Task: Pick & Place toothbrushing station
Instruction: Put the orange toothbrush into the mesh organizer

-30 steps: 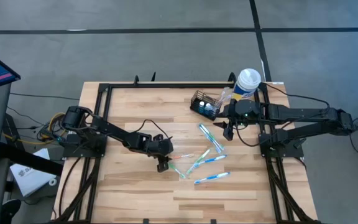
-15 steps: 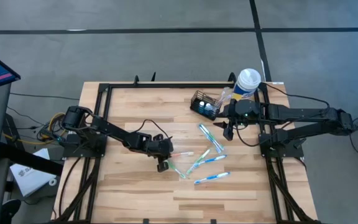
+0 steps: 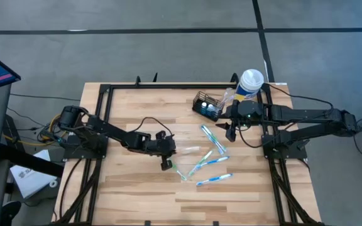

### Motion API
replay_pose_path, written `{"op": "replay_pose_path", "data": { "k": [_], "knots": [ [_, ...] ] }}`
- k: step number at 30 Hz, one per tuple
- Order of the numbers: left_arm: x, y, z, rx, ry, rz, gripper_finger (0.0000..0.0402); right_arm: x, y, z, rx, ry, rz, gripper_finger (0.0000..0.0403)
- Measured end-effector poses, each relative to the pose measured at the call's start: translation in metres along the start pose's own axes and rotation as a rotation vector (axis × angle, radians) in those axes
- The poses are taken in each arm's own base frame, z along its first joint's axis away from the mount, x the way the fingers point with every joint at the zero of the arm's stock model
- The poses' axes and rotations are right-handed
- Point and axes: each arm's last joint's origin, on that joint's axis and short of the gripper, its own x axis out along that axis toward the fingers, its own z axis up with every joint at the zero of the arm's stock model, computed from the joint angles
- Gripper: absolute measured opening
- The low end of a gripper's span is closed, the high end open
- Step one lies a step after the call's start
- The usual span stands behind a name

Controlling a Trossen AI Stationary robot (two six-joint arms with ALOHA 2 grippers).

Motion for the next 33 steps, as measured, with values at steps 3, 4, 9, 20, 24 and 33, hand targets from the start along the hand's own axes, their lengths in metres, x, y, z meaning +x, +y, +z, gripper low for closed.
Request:
{"op": "replay_pose_path", "data": {
  "k": [3,4,9,20,24,33],
  "knots": [
    [-0.014,0.002,0.011,0.007,-0.077,0.038,0.0008,0.0,0.0,0.0,0.0,-0.002,0.0,0.0175],
    [-0.018,0.002,0.015,0.01,-0.109,0.048,0.0008,0.0,0.0,0.0,0.0,-0.002,0.0,0.0175],
    [-0.043,0.005,0.036,0.01,-0.278,0.083,0.0008,0.0,0.0,0.001,0.0,-0.006,0.001,0.0175],
    [-0.076,0.004,0.069,0.072,-0.596,0.099,0.0008,-0.002,0.003,0.02,-0.008,-0.21,0.053,0.0175],
    [-0.081,0.004,0.075,0.084,-0.673,0.119,0.0008,-0.005,0.007,0.029,-0.042,-0.299,0.127,0.0175],
    [-0.087,0.006,0.084,0.066,-0.774,0.105,0.0009,-0.014,0.024,0.043,-0.132,-0.483,0.203,0.0175]
  ]
}}
